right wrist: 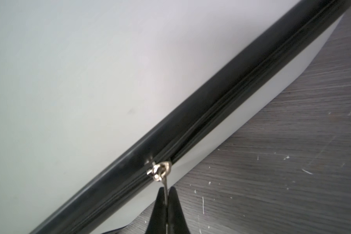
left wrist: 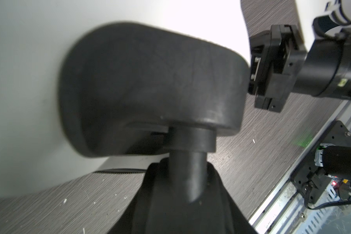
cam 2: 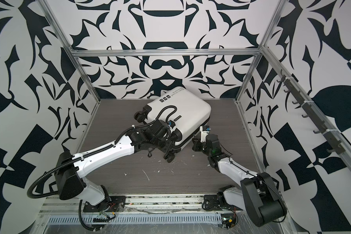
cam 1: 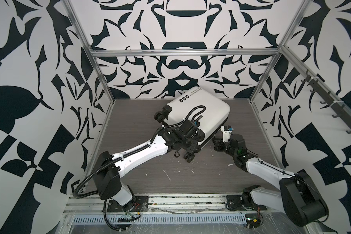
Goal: Pack the luggage
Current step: 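Pull the zipper pull along the seam away from the wheels with the right gripper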
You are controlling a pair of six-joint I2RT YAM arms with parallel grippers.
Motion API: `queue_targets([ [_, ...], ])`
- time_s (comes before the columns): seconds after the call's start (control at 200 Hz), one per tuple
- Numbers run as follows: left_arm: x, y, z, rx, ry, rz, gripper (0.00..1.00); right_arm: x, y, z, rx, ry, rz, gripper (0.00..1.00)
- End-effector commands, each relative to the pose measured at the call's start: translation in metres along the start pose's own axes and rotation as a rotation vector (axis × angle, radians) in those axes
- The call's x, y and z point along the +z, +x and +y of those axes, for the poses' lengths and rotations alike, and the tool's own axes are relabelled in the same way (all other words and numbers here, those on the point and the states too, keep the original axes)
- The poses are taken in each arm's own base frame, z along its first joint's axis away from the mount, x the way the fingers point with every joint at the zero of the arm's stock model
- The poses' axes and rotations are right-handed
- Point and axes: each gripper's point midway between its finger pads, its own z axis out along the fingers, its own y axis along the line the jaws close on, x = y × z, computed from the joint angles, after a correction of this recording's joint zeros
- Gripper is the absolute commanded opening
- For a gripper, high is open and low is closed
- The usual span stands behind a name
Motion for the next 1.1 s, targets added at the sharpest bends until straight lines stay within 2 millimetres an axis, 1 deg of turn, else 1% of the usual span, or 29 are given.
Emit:
queue_targets([
  [0.0,-0.028,0.011,0.042,-0.071,-0.153,0.001,0.0,-0.004,-0.041,-0.007,0.019,0.042,-0.122,0.0],
  [0.11,-0.036,0.016,0.051,-0.086,-0.176,-0.011,0.0,-0.003,-0.045,-0.009,0.023,0.042,-0.125,0.0],
  [0.36,-0.051,0.037,0.079,-0.132,-0.231,-0.019,0.0,0.002,-0.049,-0.011,0.031,0.039,-0.121,0.0],
  [0.43,-0.057,0.04,0.086,-0.153,-0.24,-0.032,0.0,0.003,-0.049,-0.011,0.033,0.036,-0.12,0.0],
  [0.48,-0.055,0.045,0.092,-0.165,-0.251,-0.023,0.0,0.004,-0.05,-0.012,0.038,0.039,-0.12,0.0],
  [0.49,-0.062,0.043,0.092,-0.169,-0.247,-0.045,0.0,0.004,-0.05,-0.012,0.038,0.037,-0.12,0.0],
  [0.51,-0.066,0.042,0.093,-0.174,-0.248,-0.057,0.0,0.004,-0.05,-0.012,0.039,0.037,-0.12,0.0],
  [0.715,-0.074,0.046,0.109,-0.211,-0.277,-0.074,0.0,0.005,-0.053,-0.014,0.045,0.037,-0.124,0.0],
  [0.92,-0.079,0.049,0.113,-0.223,-0.285,-0.081,0.0,0.008,-0.057,-0.016,0.051,0.042,-0.127,0.0],
  [1.095,-0.081,0.053,0.11,-0.223,-0.259,-0.081,0.0,0.017,-0.062,-0.023,0.075,0.054,-0.129,0.0],
])
